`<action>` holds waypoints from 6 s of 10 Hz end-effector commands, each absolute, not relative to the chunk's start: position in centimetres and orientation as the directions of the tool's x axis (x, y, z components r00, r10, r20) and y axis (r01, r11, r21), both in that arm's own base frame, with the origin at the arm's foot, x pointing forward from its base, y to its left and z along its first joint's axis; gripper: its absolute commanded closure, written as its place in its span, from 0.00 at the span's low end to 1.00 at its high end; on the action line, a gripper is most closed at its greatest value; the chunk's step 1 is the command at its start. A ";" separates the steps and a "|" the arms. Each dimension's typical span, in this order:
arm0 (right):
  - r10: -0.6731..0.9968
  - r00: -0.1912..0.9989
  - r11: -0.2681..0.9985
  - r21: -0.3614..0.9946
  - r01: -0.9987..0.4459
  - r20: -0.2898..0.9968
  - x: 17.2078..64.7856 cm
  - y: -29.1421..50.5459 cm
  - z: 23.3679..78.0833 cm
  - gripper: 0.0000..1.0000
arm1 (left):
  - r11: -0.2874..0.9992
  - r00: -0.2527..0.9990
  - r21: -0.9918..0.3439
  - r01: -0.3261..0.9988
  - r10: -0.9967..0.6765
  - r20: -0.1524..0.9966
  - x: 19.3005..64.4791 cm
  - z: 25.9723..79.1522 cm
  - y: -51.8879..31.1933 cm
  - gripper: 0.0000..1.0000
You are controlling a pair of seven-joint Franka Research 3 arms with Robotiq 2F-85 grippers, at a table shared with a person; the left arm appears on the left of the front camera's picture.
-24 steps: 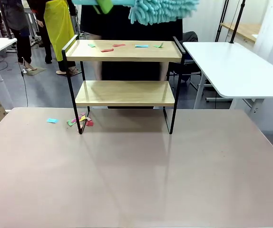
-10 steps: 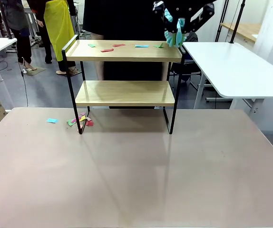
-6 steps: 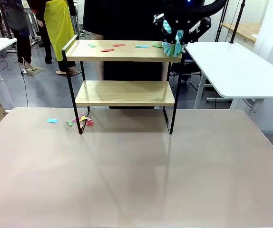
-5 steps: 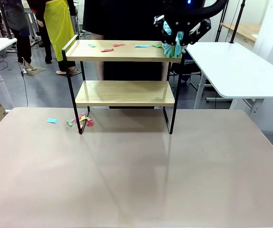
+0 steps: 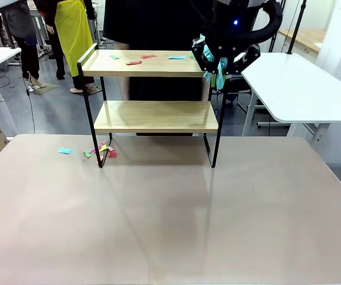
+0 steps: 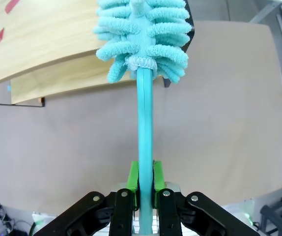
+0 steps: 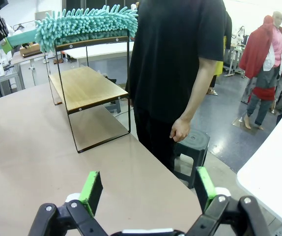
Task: Clean the shelf.
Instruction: Clean the specific section of the Shelf indicated by the human with the Duster.
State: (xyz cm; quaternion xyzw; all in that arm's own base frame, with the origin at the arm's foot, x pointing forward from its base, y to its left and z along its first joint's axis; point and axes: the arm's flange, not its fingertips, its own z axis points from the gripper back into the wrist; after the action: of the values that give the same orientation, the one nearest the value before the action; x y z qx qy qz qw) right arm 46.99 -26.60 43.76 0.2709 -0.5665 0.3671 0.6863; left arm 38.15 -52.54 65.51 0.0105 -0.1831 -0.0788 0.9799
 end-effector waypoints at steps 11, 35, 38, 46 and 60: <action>0.197 0.082 0.582 -0.049 -0.811 0.977 47.0 -26.4 44.0 0.00 | 0.980 0.979 0.183 0.076 -0.108 0.170 41.8 63.6 -41.0 0.87; 0.197 0.082 0.582 -0.049 -0.811 0.977 47.0 -26.4 44.0 0.00 | 0.895 0.874 0.416 -0.160 -0.068 0.481 34.8 72.0 -23.8 0.87; 0.197 0.082 0.582 -0.049 -0.811 0.977 47.0 -26.4 44.0 0.00 | 0.877 0.823 0.453 -0.159 -0.135 0.551 34.7 74.2 -19.5 0.87; 0.197 0.082 0.582 -0.049 -0.811 0.977 47.0 -26.4 44.0 0.00 | 0.906 0.543 0.110 0.409 -0.339 0.768 28.8 78.5 -5.8 0.87; 0.197 0.082 0.582 -0.049 -0.811 0.977 47.0 -26.4 44.0 0.00 | -0.114 -0.257 0.311 0.944 -0.843 0.473 28.0 73.4 -12.0 0.87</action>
State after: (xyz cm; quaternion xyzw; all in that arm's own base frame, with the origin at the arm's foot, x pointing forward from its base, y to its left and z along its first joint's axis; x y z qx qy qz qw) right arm 46.99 -26.60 43.72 0.2712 -0.5663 0.3669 0.6864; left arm 27.75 -12.74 72.91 -0.0946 -0.3224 -0.7141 0.6141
